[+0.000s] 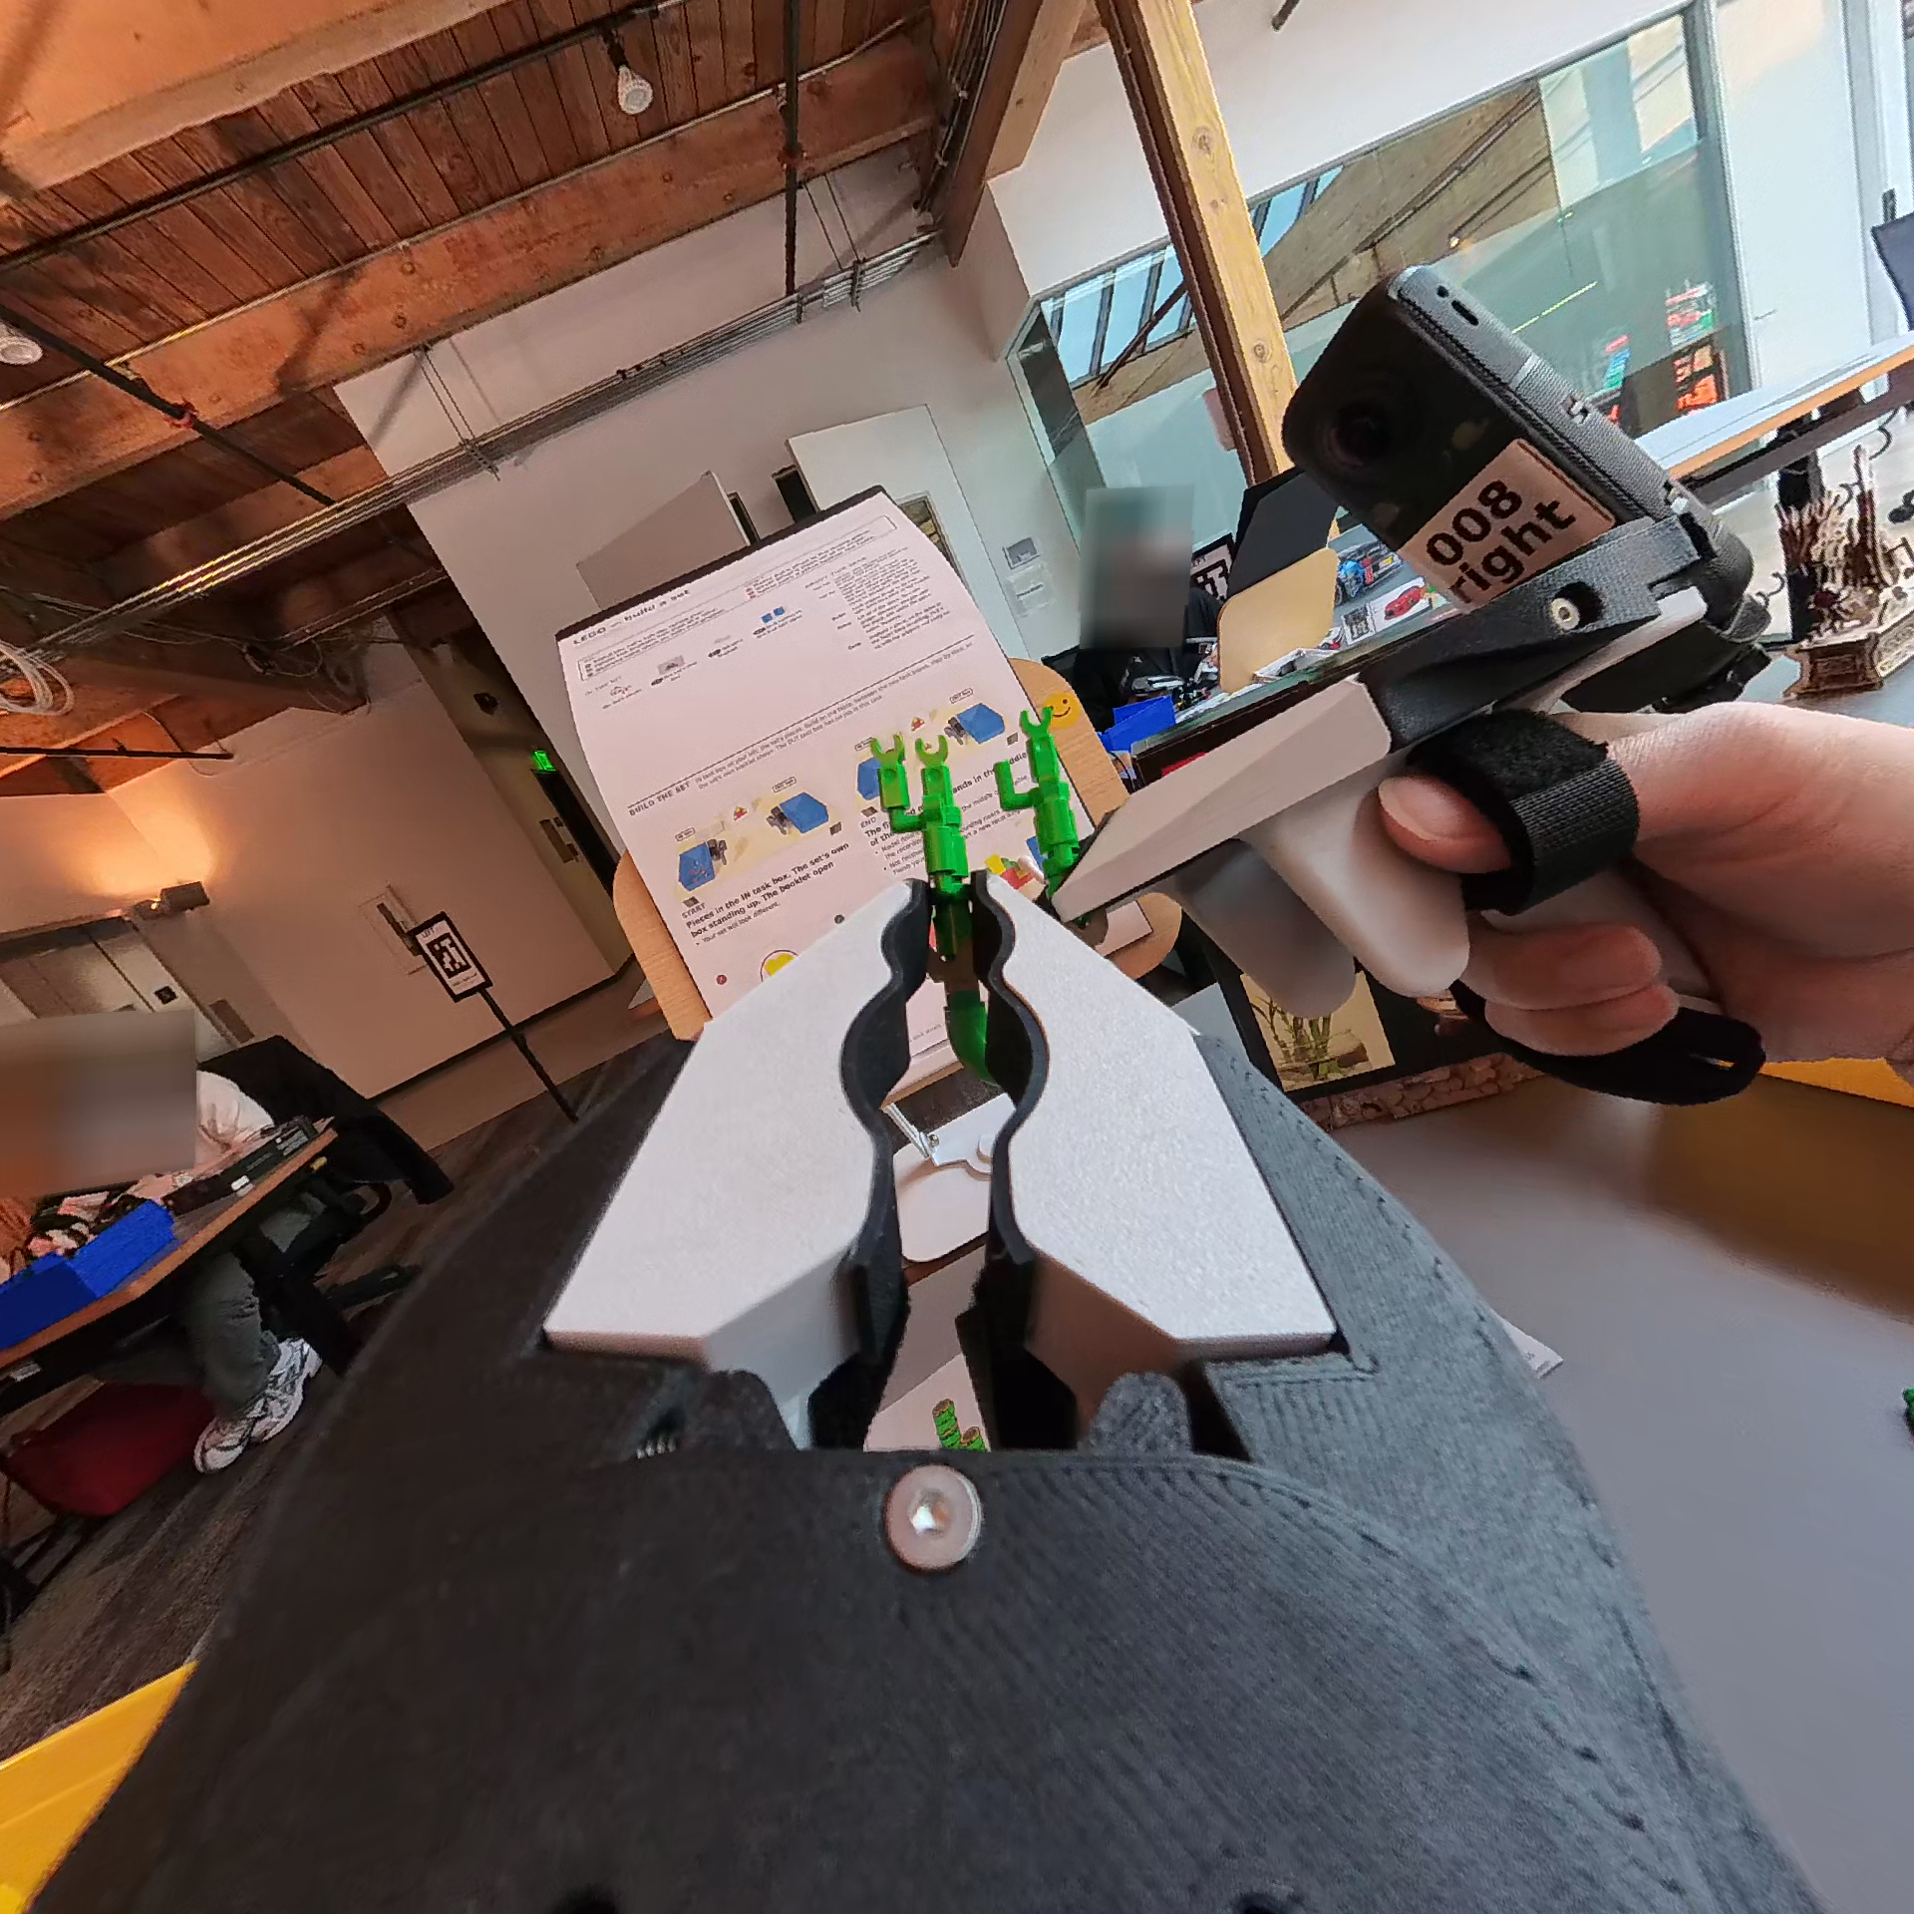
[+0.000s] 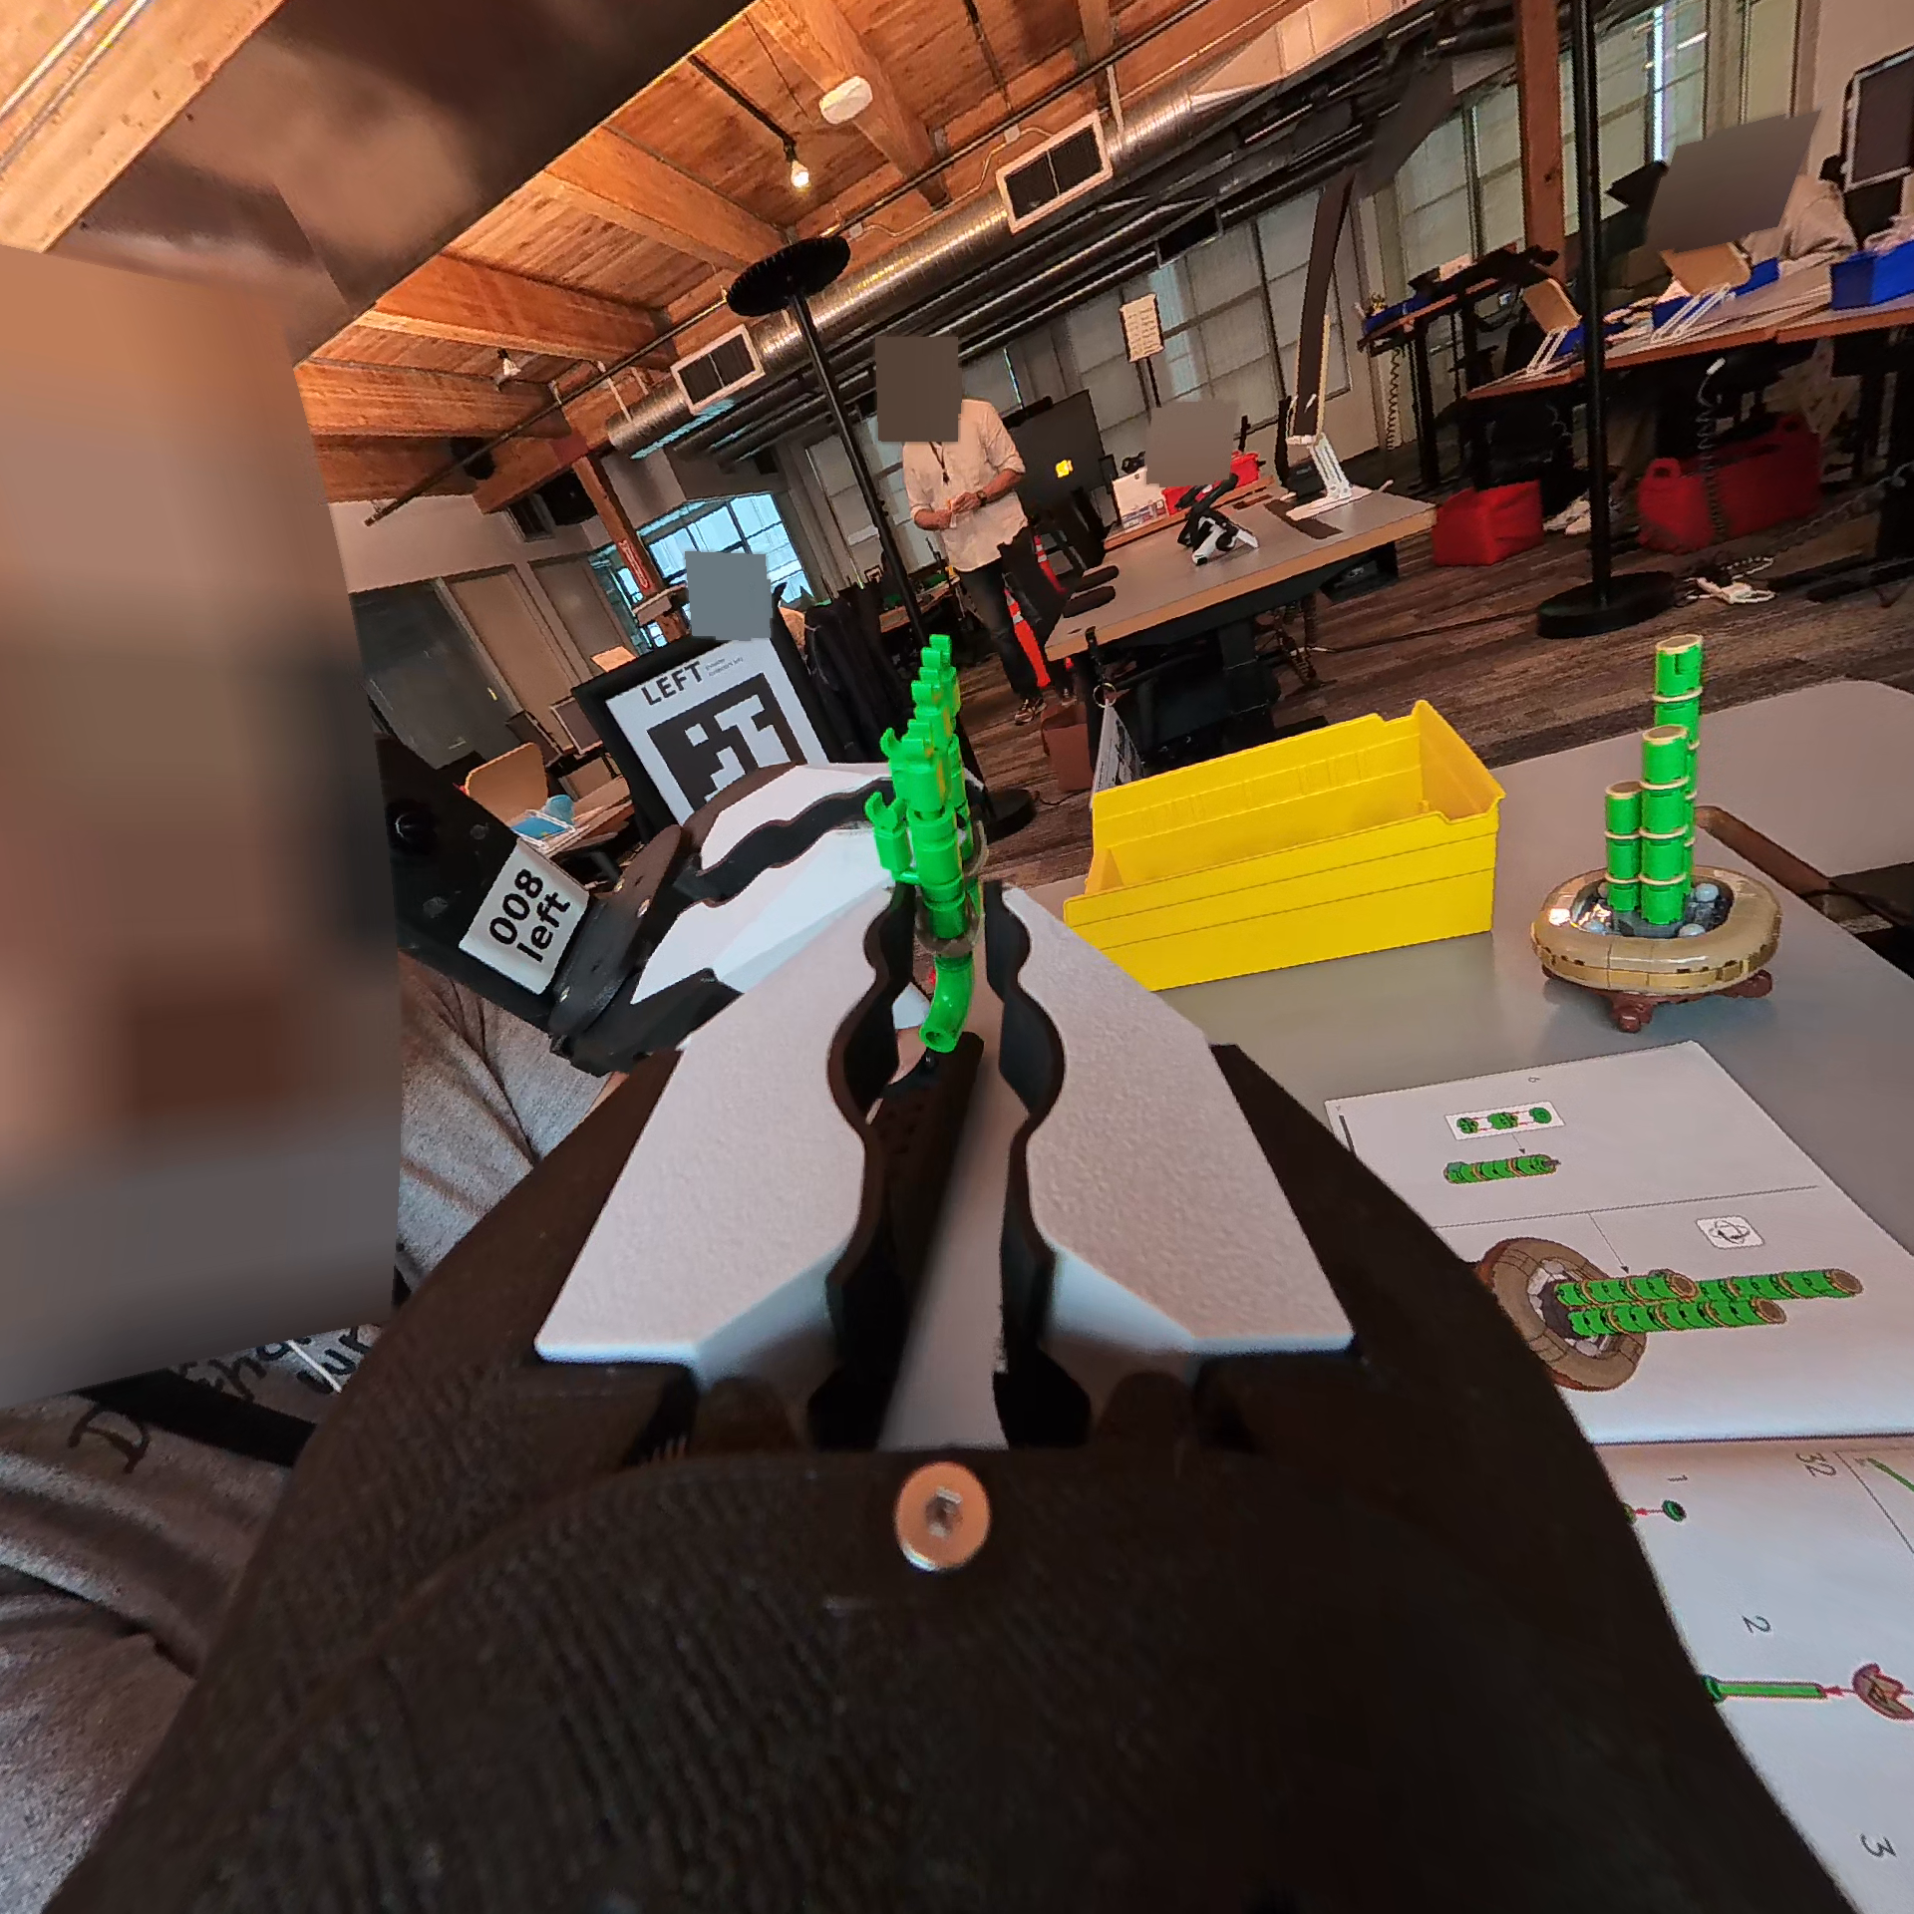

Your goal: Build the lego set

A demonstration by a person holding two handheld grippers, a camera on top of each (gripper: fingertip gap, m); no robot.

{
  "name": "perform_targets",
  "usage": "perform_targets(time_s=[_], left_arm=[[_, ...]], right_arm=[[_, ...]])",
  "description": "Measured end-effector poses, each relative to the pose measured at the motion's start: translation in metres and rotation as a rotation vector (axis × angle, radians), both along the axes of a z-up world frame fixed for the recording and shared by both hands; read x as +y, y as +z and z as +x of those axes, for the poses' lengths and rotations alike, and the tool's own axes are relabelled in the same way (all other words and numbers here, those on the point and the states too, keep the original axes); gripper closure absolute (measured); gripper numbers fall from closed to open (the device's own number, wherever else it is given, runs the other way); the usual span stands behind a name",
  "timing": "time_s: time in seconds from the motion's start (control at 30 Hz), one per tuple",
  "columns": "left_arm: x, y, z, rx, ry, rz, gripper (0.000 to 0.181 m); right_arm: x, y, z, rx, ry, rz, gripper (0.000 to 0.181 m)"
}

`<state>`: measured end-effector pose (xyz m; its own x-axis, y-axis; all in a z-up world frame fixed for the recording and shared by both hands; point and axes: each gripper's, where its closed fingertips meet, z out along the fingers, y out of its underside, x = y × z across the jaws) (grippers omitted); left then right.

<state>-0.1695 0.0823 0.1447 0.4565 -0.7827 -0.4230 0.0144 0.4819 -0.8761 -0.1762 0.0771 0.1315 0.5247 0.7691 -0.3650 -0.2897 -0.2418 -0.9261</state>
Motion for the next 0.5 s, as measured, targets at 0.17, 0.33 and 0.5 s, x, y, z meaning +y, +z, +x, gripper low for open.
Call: perform_targets(time_s=[0.17, 0.33, 0.5], left_arm=[[0.001, -0.001, 0.0, 0.0, -0.013, -0.013, 0.175], [-0.002, -0.006, 0.005, -0.005, -0.188, -0.173, 0.175], [-0.029, 0.0, -0.004, -0.023, -0.735, -0.446, 0.176]], right_arm=[[0.0, 0.0, 0.0, 0.0, 0.003, -0.002, 0.169], [-0.005, 0.002, 0.003, -0.008, -0.004, 0.01, 0.169], [-0.026, 0.007, 0.006, -0.077, -0.007, 0.082, 0.169]])
